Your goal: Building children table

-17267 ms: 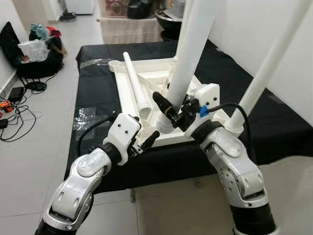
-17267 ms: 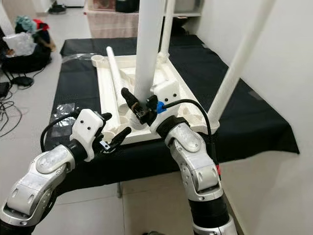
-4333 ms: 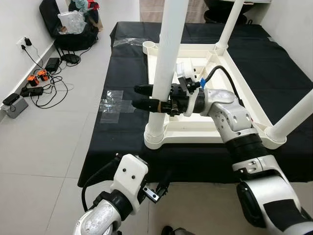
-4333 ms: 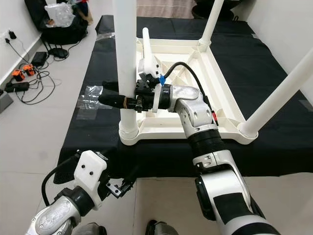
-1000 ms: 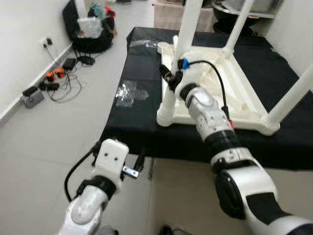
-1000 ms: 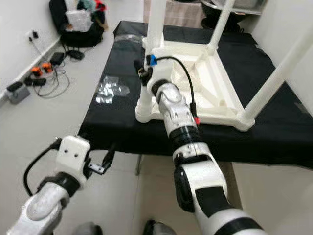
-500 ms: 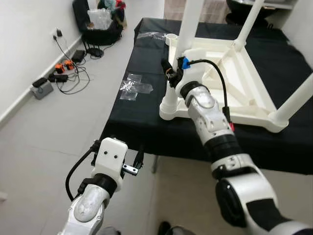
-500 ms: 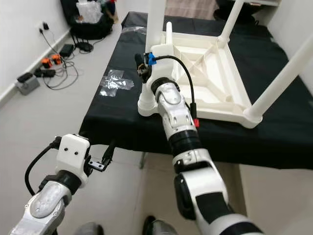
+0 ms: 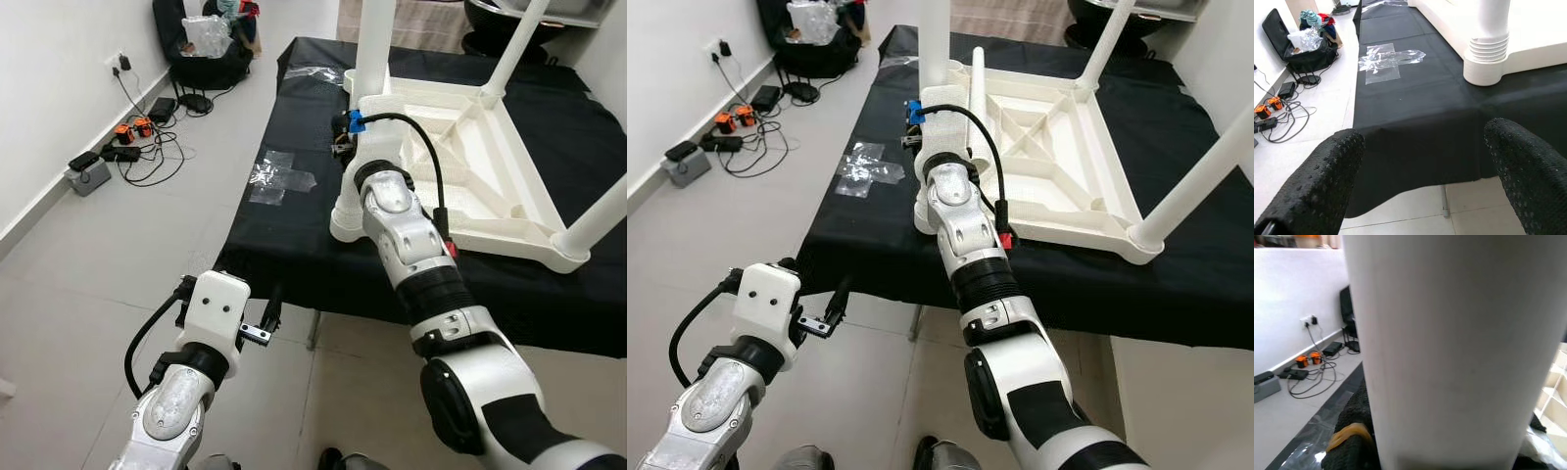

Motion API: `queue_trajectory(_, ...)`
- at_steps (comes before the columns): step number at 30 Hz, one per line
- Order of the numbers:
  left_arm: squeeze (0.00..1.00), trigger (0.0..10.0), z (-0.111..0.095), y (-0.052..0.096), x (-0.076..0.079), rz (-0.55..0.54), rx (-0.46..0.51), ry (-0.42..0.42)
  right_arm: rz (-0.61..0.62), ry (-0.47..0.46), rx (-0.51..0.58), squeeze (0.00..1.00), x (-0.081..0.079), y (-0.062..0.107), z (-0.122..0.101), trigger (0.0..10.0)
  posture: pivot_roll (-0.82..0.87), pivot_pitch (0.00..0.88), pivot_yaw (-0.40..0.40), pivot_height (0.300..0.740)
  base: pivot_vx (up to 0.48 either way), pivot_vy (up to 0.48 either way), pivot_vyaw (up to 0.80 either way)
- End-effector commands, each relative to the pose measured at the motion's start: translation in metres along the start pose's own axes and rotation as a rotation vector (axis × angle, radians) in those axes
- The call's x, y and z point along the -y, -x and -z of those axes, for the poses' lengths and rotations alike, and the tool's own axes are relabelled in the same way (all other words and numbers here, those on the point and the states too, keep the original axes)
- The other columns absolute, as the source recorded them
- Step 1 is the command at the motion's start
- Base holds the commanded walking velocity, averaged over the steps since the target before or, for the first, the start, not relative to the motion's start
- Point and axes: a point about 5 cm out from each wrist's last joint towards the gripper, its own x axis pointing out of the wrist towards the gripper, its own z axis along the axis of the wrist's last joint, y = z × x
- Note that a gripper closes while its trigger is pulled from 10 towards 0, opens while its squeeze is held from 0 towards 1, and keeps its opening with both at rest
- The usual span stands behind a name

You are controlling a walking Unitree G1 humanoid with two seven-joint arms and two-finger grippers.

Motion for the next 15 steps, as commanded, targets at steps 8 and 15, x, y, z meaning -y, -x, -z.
queue_trajectory(8, 0.0, 10.0, 0.003, 0.001, 0.001, 0.003, -0.02, -0.007, 0.185, -0.115, -0.263, 0.0, 0.023, 0.004, 0.047, 10.0, 0.08, 0.153, -0.096, 0.74, 0.0, 0.0, 0.0)
queue_trajectory(15, 0.0, 10.0, 0.004, 0.002, 0.003, 0.009, -0.018, -0.007, 0.306, -0.192, -0.275, 0.0, 0.031, 0.006, 0.048, 10.0, 0.08, 0.146, -0.095, 0.74, 0.0, 0.0, 0.0)
